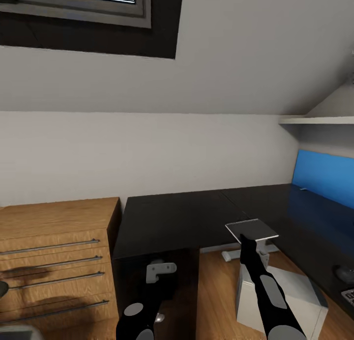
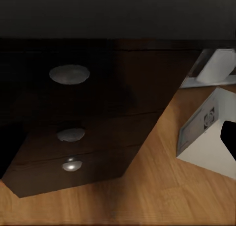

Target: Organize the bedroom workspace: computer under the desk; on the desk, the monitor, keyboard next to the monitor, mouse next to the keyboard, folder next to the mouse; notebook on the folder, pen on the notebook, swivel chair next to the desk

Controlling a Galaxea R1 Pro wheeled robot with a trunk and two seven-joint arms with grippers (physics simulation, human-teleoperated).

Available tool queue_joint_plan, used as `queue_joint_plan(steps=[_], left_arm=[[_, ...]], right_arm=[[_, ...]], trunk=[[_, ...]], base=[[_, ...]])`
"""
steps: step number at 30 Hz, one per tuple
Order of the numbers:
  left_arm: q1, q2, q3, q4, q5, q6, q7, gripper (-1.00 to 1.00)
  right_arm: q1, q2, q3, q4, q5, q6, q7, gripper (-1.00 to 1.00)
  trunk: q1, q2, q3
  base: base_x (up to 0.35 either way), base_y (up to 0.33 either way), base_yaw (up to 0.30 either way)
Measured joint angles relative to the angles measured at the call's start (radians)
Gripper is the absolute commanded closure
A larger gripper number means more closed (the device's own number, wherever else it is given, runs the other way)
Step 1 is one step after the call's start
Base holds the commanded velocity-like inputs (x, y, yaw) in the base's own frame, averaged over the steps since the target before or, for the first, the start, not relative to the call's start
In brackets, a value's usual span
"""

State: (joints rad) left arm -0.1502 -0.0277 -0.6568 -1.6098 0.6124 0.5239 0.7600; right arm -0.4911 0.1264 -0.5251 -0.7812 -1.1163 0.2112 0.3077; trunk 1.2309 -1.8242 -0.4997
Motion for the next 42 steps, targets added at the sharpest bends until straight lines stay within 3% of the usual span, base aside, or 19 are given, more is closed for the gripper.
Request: queue_joint_plan(steps=[7,11,19,30,36,42], left_arm=[[0.0,0.0,0.0,0.0,0.001,0.0,0.0,-1.0],[0.0,0.0,-0.001,0.0,0.002,0.0,0.0,-1.0],[0.0,0.0,0.009,0.0,0.0,0.0,0.0,-1.0],[0.0,0.0,0.066,0.0,-0.002,0.0,0.0,-1.0],[0.0,0.0,0.178,0.002,-0.001,0.0,-0.001,-1.0],[0.0,0.0,0.208,0.002,-0.001,0.0,-0.001,-1.0]], right_arm=[[0.0,0.001,0.025,0.003,0.001,0.001,-0.001,1.0],[0.0,0.0,0.082,0.024,0.011,-0.003,-0.002,1.0],[0.0,0.001,0.103,0.045,0.012,-0.004,-0.002,1.0],[0.0,0.003,0.132,0.073,0.012,-0.004,-0.006,1.0],[0.0,0.003,0.186,0.107,0.012,-0.005,-0.008,1.0],[0.0,-0.001,0.232,0.112,0.01,-0.001,-0.003,1.0]], trunk=[[0.0,0.0,0.01],[-0.001,0.0,0.016],[-0.001,0.0,0.028],[0.0,0.0,0.045],[-0.001,0.0,0.051],[-0.001,0.0,0.053]], base=[[-0.079,0.0,0.093],[-0.006,0.0,0.082],[-0.001,0.0,0.076],[-0.172,0.11,0.073],[-0.03,0.025,0.057],[-0.003,0.003,0.009]])
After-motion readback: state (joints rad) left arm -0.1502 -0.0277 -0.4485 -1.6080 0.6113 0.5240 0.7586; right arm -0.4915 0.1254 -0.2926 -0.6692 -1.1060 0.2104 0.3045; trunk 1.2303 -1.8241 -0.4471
